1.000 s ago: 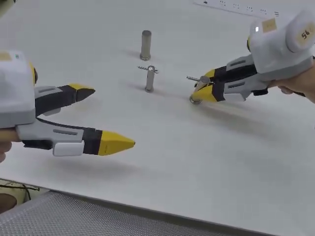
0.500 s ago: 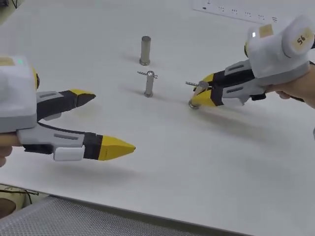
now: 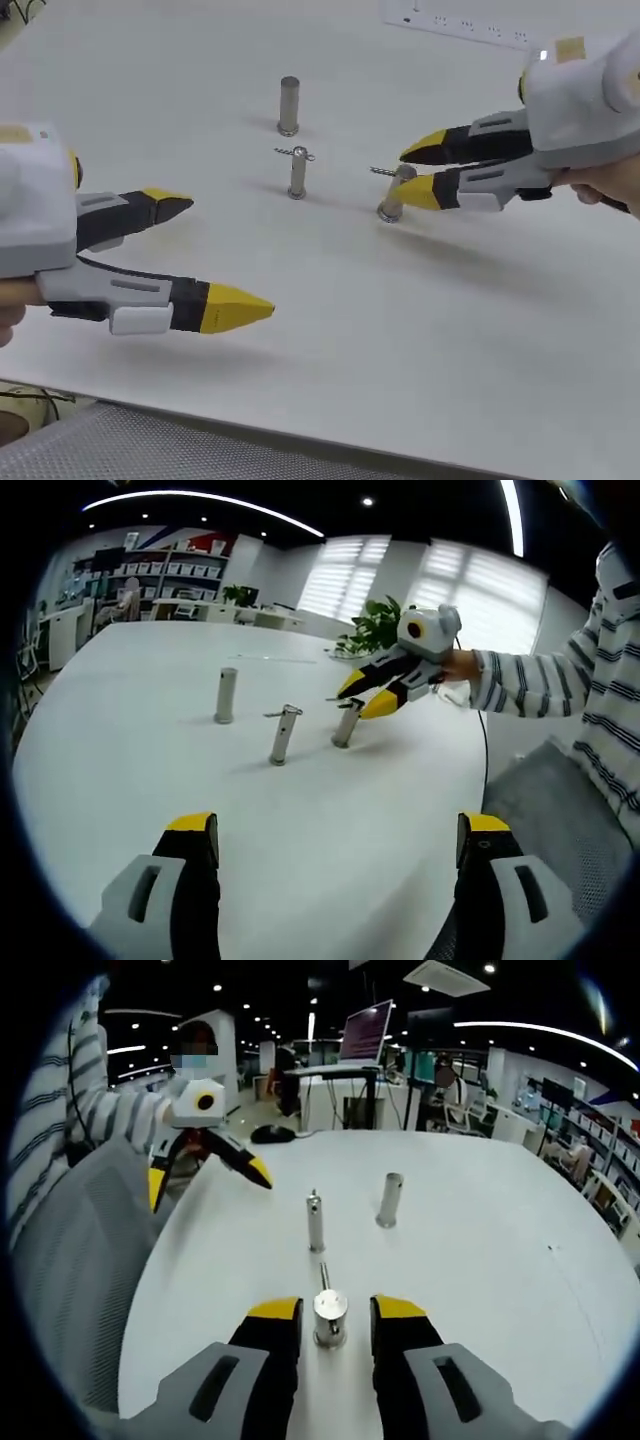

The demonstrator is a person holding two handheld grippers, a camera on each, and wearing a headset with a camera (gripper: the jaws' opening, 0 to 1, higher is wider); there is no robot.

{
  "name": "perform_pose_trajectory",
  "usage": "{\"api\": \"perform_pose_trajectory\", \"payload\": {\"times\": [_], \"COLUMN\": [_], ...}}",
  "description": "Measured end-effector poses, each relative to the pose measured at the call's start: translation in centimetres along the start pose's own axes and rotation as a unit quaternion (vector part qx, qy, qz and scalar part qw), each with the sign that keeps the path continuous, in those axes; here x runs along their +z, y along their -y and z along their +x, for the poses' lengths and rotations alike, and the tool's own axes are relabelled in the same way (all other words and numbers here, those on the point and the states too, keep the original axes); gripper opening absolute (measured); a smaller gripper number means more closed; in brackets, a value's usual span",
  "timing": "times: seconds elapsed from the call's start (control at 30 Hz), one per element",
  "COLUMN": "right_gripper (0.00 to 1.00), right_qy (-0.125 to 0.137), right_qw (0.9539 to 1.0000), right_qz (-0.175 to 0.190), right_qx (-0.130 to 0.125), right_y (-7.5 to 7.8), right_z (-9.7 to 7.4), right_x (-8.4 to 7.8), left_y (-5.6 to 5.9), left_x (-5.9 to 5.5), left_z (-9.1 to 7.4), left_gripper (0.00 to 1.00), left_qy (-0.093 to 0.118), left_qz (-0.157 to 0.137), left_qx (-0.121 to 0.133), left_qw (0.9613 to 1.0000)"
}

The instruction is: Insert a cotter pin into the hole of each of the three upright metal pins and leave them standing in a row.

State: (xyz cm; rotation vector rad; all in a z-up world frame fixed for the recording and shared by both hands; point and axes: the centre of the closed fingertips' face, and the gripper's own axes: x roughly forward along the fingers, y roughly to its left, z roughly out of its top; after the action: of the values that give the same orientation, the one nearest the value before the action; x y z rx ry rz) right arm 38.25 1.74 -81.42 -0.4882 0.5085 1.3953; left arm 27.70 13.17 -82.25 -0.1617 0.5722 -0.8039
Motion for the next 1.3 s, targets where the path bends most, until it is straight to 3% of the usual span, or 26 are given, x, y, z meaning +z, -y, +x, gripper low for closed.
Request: {"api": "perform_pose_trajectory", "payload": {"times": [0.17,0.5,0.6,0.83,1.3], "right_gripper": [0.34,0.42,0.43,0.52,0.76], "right_qy": [0.017,0.037,0.038,0.041,0.041], "right_qw": [0.9995,0.9963,0.9949,0.99,0.9787], "right_qz": [0.02,0.059,0.072,0.103,0.165], "right_qx": [-0.018,-0.05,-0.059,-0.088,-0.114], "right_y": [-0.2,-1.6,-1.9,-2.9,-4.8], "right_z": [-1.3,-2.9,-3.5,-5.0,-6.7], "right_x": [0.4,-0.3,-0.8,-1.7,-3.7], "left_y": [0.2,0.2,0.2,0.0,-0.5], "left_x": [-0.4,-0.2,-0.1,0.1,0.3], "left_z": [0.1,0.0,-0.1,0.1,-0.2], "left_gripper": [0.99,0.99,0.95,0.96,0.95], "left_qy": [-0.011,-0.011,-0.012,-0.013,-0.016], "left_qz": [0.0,0.004,0.0,0.002,0.003], "left_qx": [-0.003,-0.005,-0.007,-0.007,-0.004], "left_qw": [0.9999,0.9999,0.9999,0.9999,0.9999]}}
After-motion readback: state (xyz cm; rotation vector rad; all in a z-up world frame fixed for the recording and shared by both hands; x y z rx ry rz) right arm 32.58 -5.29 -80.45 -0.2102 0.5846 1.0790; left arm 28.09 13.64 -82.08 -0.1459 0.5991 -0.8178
